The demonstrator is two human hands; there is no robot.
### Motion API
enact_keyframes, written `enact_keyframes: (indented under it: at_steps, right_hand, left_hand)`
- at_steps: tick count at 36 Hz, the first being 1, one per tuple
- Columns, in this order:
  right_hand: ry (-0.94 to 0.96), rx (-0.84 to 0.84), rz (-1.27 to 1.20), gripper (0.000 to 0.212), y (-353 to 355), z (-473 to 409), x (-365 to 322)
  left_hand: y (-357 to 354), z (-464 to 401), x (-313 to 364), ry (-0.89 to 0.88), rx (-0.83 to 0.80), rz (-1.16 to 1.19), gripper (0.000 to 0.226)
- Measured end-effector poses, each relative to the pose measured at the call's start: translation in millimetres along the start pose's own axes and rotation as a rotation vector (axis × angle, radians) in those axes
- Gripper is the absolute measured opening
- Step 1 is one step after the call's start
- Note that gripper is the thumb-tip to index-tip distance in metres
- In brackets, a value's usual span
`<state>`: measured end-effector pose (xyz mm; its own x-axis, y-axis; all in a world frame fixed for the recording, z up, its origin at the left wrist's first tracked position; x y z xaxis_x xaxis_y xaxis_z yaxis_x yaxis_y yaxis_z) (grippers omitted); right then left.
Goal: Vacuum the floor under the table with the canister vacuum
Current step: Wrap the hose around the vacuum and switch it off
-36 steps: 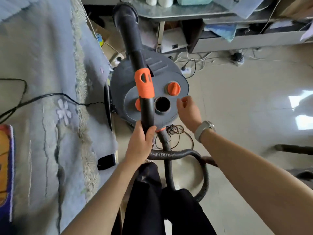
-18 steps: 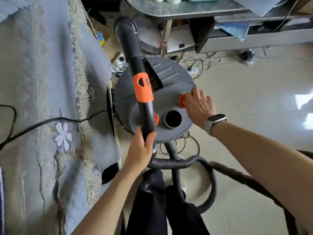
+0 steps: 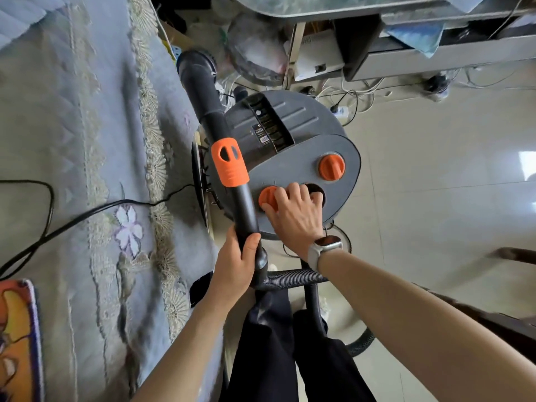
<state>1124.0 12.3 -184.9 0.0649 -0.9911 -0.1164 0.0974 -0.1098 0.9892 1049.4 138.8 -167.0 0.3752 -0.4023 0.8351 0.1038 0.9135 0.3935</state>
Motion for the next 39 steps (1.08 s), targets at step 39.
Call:
enact_keyframes:
  at_steps: [39]
  right_hand:
    - [-0.093, -0.331, -0.399, 0.050, 50.4, 63.6, 84.3]
  left_hand:
    - [23.8, -41.8, 148.3, -0.067, -0.128, 0.591, 0.041]
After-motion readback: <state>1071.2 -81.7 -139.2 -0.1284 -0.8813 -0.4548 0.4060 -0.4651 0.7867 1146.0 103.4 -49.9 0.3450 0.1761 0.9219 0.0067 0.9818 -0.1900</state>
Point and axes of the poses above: each hand's wrist, its own z-axis away from the middle knuckle, its own y-axis out of the back of the hand, x = y × z, the point moved 3 cm from there along -z, towards the middle knuckle, and after that the axes turned 6 degrees about -y, right-handed, at the moved point
